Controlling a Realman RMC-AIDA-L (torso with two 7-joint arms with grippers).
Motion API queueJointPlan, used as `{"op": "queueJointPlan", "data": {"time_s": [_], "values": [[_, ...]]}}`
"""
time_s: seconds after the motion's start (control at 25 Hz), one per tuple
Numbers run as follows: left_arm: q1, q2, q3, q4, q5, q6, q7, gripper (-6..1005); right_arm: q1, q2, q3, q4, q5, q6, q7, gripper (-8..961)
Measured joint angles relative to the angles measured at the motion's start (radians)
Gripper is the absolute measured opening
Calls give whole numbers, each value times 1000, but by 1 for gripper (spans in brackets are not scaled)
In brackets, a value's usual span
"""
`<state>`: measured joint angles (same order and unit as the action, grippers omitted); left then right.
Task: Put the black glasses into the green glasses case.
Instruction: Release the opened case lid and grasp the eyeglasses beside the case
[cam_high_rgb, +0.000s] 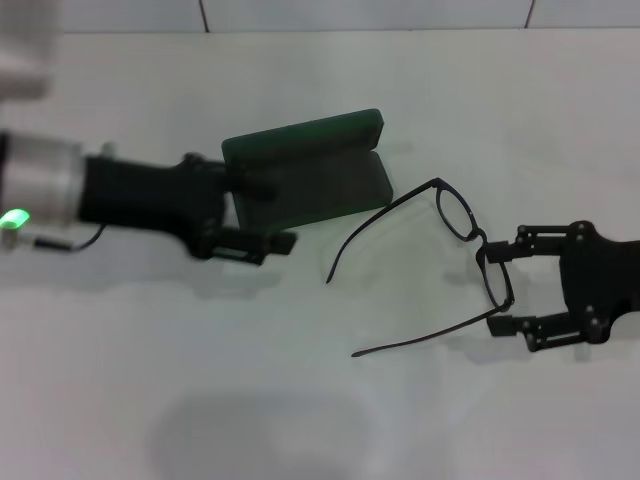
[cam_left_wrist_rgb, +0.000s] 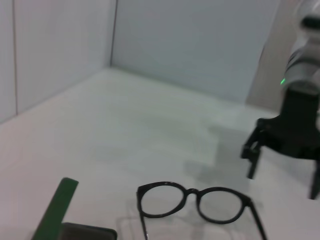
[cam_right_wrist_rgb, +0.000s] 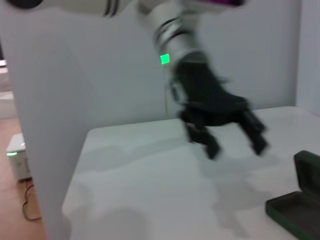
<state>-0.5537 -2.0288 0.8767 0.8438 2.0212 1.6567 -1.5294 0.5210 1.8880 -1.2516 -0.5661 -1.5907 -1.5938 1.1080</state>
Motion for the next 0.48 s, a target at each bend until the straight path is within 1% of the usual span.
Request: {"op": "queueJointPlan", "data": {"time_s": [0.08,0.16,0.28,0.4,0.48], "values": [[49,8,-26,-20,-41,28,49,766,0,0,22,-2,0,2,23,794],[116,14,-37,-33,-75,42,105,767,0,0,54,-4,0,5,58,794],[202,15,-58,-37,-94,53,174,768,0,-3,115,-19,0,22,150,794],[268,10,-103,-53,-97,63,251,769,2,-20,147,-58,-11,67,294,794],[303,8,-120,-68,-98,71,314,770,17,-33,148,-95,-54,93,418,793]]}}
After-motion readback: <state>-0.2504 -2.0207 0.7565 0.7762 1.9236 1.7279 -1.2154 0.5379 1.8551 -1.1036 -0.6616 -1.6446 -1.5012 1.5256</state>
